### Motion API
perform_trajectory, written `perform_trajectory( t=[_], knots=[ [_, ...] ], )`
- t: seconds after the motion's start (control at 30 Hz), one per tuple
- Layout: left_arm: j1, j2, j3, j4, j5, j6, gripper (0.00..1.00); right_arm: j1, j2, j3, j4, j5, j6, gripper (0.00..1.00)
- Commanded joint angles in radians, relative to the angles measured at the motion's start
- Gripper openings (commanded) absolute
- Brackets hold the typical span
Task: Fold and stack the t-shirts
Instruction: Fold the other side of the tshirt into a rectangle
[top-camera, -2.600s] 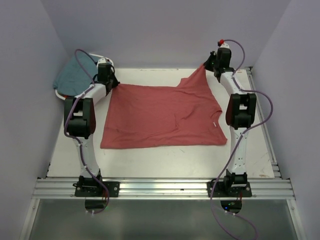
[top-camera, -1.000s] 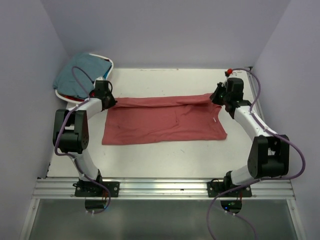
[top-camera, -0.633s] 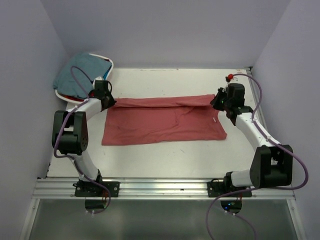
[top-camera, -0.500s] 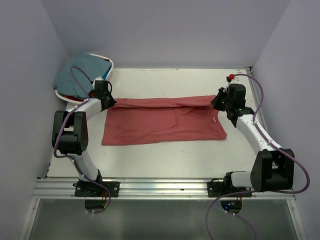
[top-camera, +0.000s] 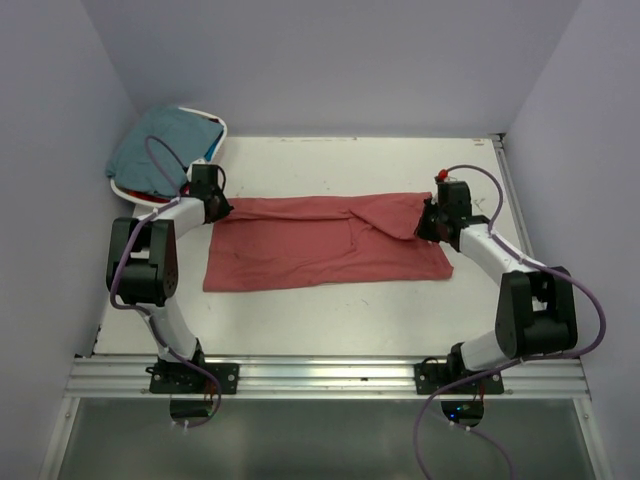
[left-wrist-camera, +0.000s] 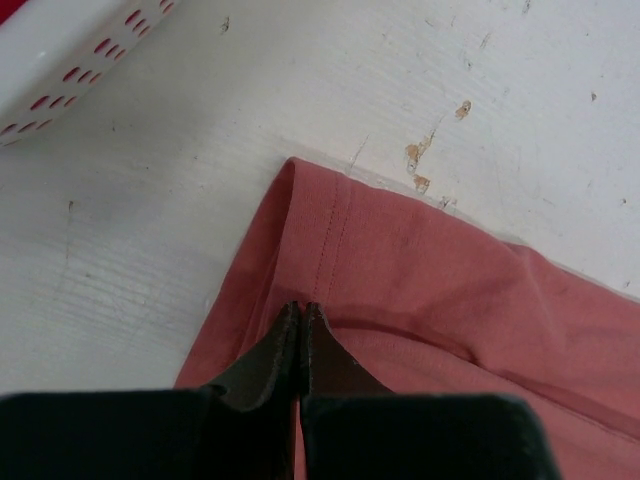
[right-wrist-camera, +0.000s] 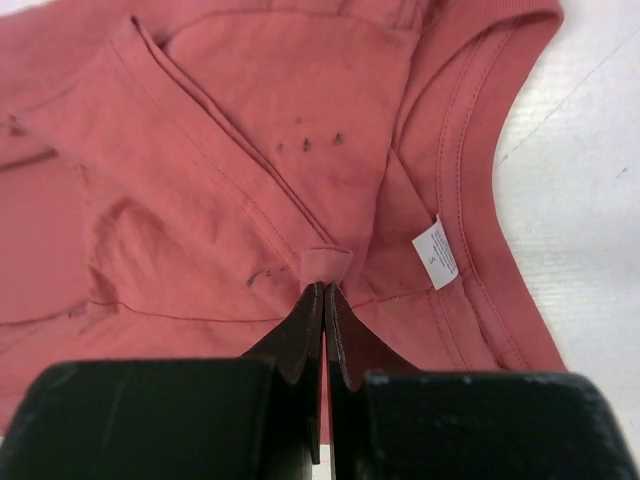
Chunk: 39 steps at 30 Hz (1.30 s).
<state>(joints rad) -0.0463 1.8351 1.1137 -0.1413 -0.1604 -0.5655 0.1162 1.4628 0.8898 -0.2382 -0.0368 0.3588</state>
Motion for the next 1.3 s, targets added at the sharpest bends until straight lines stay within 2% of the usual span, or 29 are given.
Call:
perform_trajectory(
  t=[0.0,0.4,1.1,1.13,1.17,1.23,1.27],
  knots=[
    [0.01,0.006,-0.009,0.02,-0.018,-0.014,0.0,0.011,0.016,0.017,-0.033,0.034,0.005,0.0],
    [0.01,0.016,-0.017,0.014,-0.041,-0.007,0.0,0.02,0.03,0.024,-0.079,0.064,-0.011,0.0],
    [0.01,-0.04,-0.061,-0.003,-0.103,-0.022,0.0,0.063,-0.036,-0.015,-0.142,0.106,-0.003,0.0],
    [0.01,-0.045,-0.067,0.0,-0.105,-0.022,0.04,0.065,-0.033,-0.017,-0.145,0.107,-0.003,0.0],
    [0.01,-0.057,-0.078,-0.001,-0.108,-0.027,0.26,0.065,-0.032,-0.017,-0.153,0.107,-0.001,0.0],
    [0.01,-0.082,-0.092,-0.007,-0.119,-0.039,0.59,0.068,-0.025,-0.011,-0.165,0.115,0.003,0.03],
    [0.01,-0.095,-0.11,-0.01,-0.12,-0.054,0.86,0.068,-0.022,-0.003,-0.193,0.115,0.003,0.32]
  ],
)
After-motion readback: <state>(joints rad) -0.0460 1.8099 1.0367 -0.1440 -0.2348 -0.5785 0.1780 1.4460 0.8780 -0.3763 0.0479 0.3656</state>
